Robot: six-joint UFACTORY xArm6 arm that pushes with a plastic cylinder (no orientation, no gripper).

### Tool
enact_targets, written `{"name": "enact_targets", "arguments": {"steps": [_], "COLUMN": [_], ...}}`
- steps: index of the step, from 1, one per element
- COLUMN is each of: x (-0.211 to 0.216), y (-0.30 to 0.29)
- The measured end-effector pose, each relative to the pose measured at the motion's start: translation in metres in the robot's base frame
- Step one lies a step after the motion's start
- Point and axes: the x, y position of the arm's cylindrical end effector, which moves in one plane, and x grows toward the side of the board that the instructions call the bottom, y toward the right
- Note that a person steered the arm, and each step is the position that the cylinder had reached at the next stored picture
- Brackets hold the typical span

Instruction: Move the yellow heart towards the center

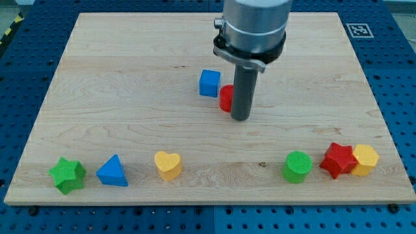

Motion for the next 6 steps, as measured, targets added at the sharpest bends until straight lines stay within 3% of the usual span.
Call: {"name": "enact_targets", "arguments": {"steps": [1,4,5,6], "x": [-0.019,0.135,0.15,0.15], "y": [-0.005,-0.006,-0.009,-0.053]}}
